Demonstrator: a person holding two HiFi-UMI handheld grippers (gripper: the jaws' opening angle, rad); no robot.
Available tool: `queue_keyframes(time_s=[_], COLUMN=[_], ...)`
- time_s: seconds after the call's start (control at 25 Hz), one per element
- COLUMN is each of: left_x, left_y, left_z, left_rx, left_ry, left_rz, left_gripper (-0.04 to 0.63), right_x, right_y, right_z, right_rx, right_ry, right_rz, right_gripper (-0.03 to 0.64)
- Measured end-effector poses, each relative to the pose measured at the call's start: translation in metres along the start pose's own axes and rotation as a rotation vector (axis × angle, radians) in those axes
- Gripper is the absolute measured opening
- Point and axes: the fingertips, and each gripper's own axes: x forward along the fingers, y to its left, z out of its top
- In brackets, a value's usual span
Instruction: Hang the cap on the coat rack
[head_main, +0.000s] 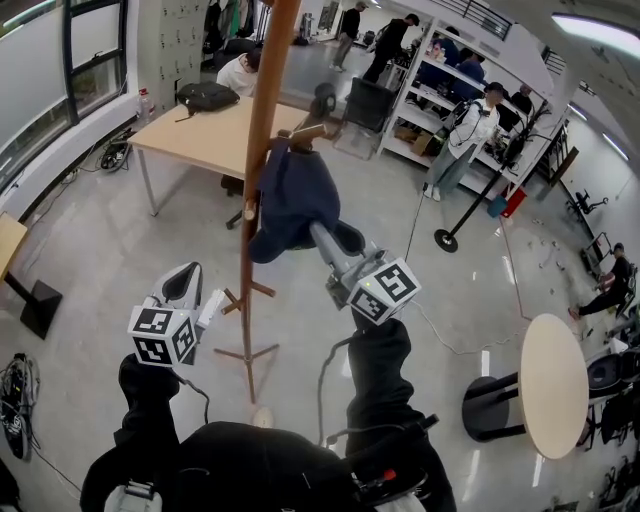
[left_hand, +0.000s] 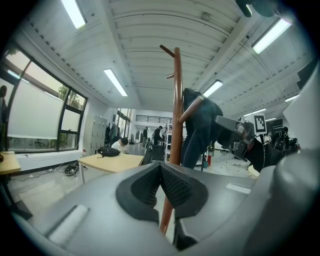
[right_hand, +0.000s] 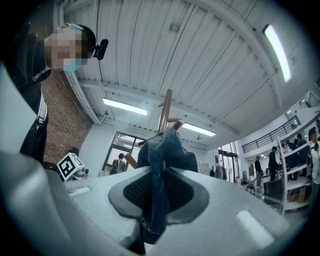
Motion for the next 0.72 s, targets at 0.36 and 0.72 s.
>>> queue_keyframes(time_s=[0.36,0.72], left_x=[0.003,0.000], left_y=[-0.011,-0.027], left_z=[0.003,0.003], left_rx=[-0.007,-0.012], left_ry=[-0.004,0.002], left_rz=[-0.041,-0.082], left_gripper=[0.002,0.002], right_x=[-0.032,-0.084], right_y=[-0.029,-0.042], right_z=[0.006,0.010], right_rx=[0.048,0.095], right_ry=[-0.043,-0.047], right_rz=[-0.154,-0.276], right_gripper=[0.157,0.227])
